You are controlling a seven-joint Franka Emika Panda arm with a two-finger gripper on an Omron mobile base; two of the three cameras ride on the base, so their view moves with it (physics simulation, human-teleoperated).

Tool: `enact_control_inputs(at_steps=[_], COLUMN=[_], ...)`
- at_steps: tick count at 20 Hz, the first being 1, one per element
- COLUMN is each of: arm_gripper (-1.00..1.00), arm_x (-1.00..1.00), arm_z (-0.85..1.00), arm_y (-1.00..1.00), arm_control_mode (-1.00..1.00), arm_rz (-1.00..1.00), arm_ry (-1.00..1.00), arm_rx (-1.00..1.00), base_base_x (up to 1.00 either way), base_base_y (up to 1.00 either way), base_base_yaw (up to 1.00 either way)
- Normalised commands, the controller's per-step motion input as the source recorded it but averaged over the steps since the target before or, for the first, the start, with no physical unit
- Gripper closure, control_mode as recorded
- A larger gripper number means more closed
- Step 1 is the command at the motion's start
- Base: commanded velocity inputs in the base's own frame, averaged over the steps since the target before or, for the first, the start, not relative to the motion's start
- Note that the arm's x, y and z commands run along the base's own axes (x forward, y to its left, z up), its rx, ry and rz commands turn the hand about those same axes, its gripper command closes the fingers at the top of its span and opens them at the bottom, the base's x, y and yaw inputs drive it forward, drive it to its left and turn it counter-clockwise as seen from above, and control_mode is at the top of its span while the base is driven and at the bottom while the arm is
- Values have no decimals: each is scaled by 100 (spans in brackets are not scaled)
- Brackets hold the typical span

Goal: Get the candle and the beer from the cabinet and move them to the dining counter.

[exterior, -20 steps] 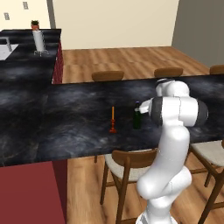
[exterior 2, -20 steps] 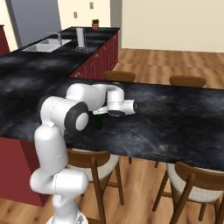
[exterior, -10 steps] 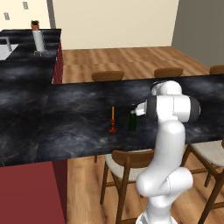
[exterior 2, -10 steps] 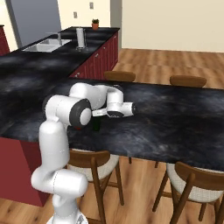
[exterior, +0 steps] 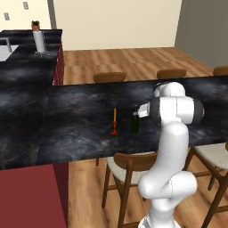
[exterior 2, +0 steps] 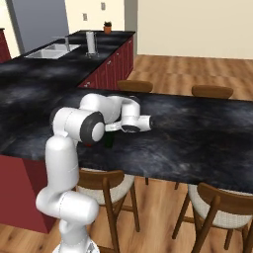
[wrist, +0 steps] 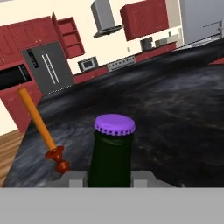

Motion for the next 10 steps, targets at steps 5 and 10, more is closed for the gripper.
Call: enact_control_inputs(at_steps=[5, 10], arm_gripper=[100, 100], arm_x=[-1, -9], arm_z=[0, 0], arm_y=[0, 0], arm_control_mode=[-100, -100], arm_rz=[0, 0], arm_ry=[-4, -9], arm_rx=[0, 0], base_base_x=[0, 0], base_base_y=[0, 0], base_base_yaw=[0, 0])
